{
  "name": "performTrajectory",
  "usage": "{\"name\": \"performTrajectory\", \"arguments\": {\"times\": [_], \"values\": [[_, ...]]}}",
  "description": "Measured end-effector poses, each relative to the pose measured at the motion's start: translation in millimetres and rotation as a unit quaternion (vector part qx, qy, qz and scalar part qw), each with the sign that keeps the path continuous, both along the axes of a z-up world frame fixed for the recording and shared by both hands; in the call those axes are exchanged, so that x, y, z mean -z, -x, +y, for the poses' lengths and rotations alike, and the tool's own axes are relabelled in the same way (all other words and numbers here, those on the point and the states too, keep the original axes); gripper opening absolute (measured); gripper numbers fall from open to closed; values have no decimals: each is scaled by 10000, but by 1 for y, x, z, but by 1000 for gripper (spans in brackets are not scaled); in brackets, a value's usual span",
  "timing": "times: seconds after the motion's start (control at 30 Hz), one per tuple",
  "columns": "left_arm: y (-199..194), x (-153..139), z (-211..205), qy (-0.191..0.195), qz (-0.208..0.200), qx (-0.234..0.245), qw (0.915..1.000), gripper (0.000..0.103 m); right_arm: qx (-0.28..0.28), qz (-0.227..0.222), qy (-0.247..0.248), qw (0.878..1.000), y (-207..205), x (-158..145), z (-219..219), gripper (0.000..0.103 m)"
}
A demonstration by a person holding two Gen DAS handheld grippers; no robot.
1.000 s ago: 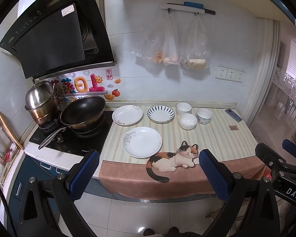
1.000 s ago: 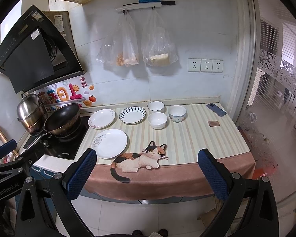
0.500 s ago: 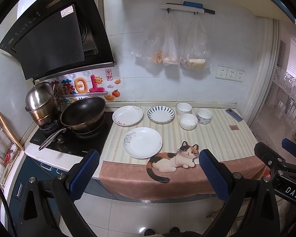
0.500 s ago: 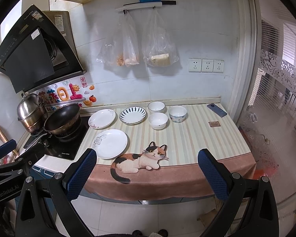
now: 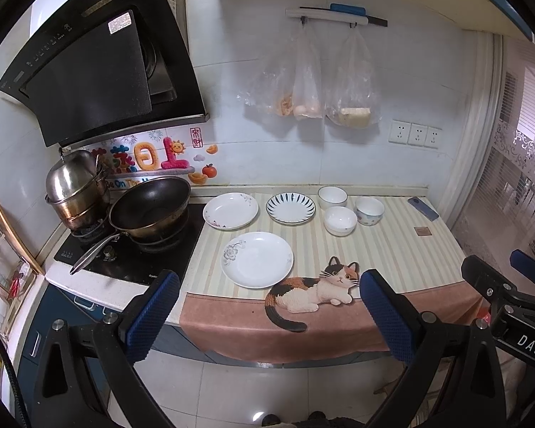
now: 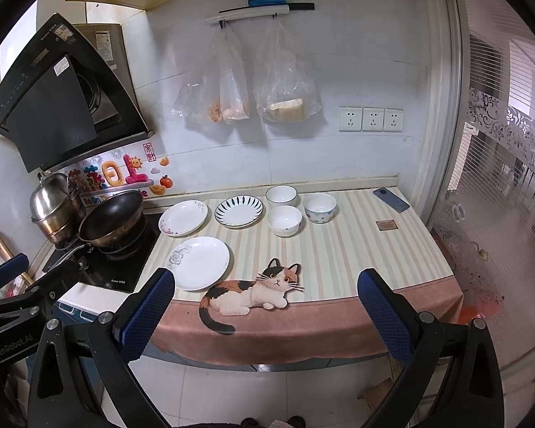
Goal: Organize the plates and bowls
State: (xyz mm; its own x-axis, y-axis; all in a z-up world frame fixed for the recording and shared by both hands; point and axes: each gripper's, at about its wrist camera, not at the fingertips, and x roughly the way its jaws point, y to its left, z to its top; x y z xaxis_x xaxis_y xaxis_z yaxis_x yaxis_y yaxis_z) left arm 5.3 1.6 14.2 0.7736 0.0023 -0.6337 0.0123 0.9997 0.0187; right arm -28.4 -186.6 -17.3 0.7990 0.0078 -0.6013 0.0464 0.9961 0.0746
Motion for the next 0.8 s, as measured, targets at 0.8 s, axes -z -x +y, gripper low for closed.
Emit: {"name": "performTrajectory", "arguments": {"times": [0.8], "values": [[-1, -1, -4, -14, -102, 71, 9999, 103, 46, -75, 5, 10000, 1, 2, -3, 103]]}}
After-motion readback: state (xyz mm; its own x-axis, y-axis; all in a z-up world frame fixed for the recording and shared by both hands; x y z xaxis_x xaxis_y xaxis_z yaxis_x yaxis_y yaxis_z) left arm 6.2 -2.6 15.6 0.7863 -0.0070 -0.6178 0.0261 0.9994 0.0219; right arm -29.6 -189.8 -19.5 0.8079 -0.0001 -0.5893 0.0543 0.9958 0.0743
